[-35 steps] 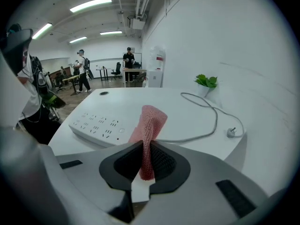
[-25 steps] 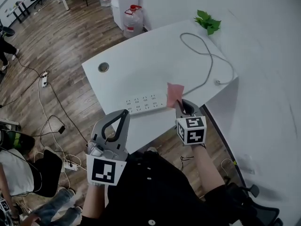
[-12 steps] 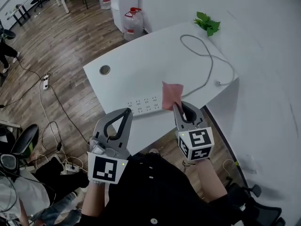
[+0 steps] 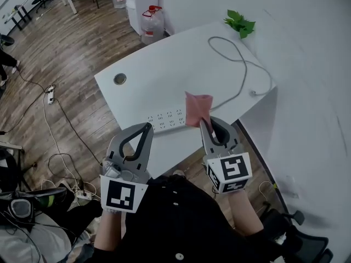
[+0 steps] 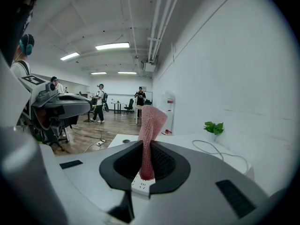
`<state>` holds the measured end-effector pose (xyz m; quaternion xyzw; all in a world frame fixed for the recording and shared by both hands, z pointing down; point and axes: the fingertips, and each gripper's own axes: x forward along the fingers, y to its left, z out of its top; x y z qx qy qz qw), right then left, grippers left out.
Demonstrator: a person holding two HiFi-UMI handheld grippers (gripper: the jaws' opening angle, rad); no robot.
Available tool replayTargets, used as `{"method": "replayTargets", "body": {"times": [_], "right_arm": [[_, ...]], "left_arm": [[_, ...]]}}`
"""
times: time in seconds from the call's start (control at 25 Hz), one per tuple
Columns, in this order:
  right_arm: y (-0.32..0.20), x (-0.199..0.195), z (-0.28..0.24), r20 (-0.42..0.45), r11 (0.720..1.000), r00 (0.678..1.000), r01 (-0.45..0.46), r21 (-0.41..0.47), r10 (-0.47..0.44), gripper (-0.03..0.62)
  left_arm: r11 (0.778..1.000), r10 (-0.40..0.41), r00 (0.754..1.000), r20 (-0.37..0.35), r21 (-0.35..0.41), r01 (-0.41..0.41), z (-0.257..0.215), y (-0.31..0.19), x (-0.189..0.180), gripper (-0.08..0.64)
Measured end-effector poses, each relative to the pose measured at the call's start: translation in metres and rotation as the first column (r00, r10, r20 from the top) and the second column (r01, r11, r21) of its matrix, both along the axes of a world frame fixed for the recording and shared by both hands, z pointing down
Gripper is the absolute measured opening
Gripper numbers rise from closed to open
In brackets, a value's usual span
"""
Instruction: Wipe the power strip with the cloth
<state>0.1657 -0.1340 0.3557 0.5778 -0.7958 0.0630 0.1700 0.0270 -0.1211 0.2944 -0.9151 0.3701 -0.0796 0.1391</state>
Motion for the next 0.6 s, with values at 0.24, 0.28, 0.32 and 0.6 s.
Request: {"method": "replayTargets", "body": {"times": [0.24, 0.28, 0.32, 0.6], "right_arm": [[-0.0007, -0.0021, -0.0003, -0.018, 1.0, 1.0, -0.003, 0.002, 0.003, 0.061], [-0.0001, -0.0027, -0.0008, -0.024, 1.0, 1.0, -0.001, 0.003, 0.001, 0.061], [0.0005, -0.0033, -0.0011, -0.03, 1.0, 1.0, 0.0, 0.005, 0.0, 0.061], [0.0032, -0.0038, -0.0037, -0.036, 1.0, 0.999, -0.003, 0.014, 0.003, 0.061]], "left_arm": [[1.0, 0.008, 1.0, 0.001, 0.002, -0.008, 0.0004, -0.0027, -0.0014, 0.014], [1.0, 0.009, 1.0, -0.002, 0.004, -0.009, 0.0, -0.0023, -0.0017, 0.014], [1.0, 0.008, 1.0, -0.004, 0.003, -0.008, 0.0004, -0.0019, -0.0021, 0.014], [1.0, -0.001, 1.0, 0.003, -0.015, 0.001, 0.0048, 0.0021, -0.0041, 0.014]]}}
